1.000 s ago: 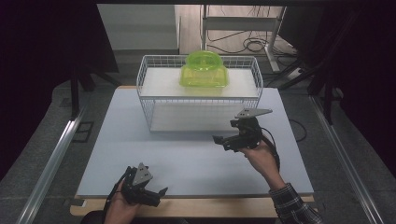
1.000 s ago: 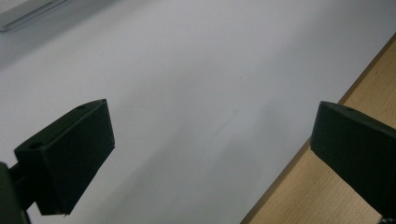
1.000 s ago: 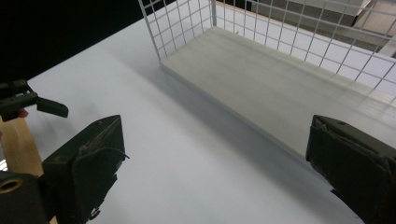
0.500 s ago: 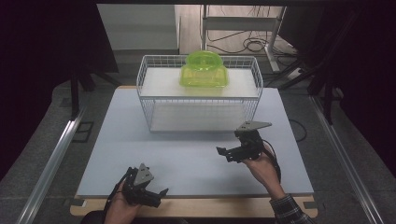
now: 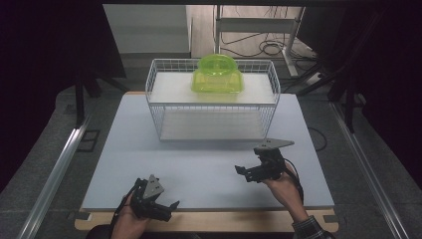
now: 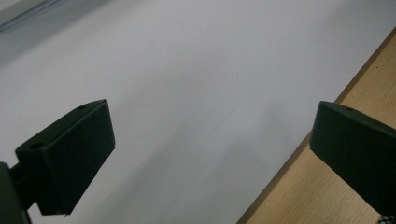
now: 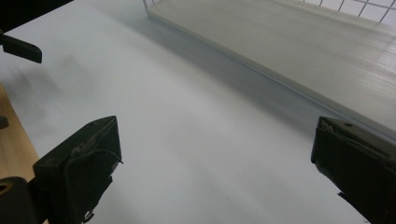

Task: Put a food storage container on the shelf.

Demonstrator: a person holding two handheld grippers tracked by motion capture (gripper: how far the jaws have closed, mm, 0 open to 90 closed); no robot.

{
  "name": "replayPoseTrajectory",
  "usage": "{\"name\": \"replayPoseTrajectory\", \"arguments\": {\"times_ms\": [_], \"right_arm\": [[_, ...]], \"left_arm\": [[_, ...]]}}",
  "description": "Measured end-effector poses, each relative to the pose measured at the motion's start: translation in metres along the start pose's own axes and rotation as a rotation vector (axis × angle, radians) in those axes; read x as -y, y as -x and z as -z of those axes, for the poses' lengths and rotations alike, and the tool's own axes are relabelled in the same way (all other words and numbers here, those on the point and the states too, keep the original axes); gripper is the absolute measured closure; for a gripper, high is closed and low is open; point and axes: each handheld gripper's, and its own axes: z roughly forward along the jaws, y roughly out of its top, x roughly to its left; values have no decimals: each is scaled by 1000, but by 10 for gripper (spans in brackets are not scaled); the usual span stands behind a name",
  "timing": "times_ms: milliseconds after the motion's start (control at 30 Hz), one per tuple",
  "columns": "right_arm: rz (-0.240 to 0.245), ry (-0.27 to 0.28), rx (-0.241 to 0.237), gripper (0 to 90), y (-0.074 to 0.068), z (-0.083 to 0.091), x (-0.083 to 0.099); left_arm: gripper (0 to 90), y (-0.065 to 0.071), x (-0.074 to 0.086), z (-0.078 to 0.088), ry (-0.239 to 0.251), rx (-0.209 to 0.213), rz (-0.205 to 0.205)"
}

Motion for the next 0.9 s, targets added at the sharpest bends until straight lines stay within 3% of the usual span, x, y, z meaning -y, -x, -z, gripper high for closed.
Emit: {"name": "replayPoseTrajectory", "arguments": {"times_ms": [900], "right_arm": [[-23,-46,38,19,-5,10,47]], "left_arm": [[0,1,1,-3,-14,-19,-14]]}}
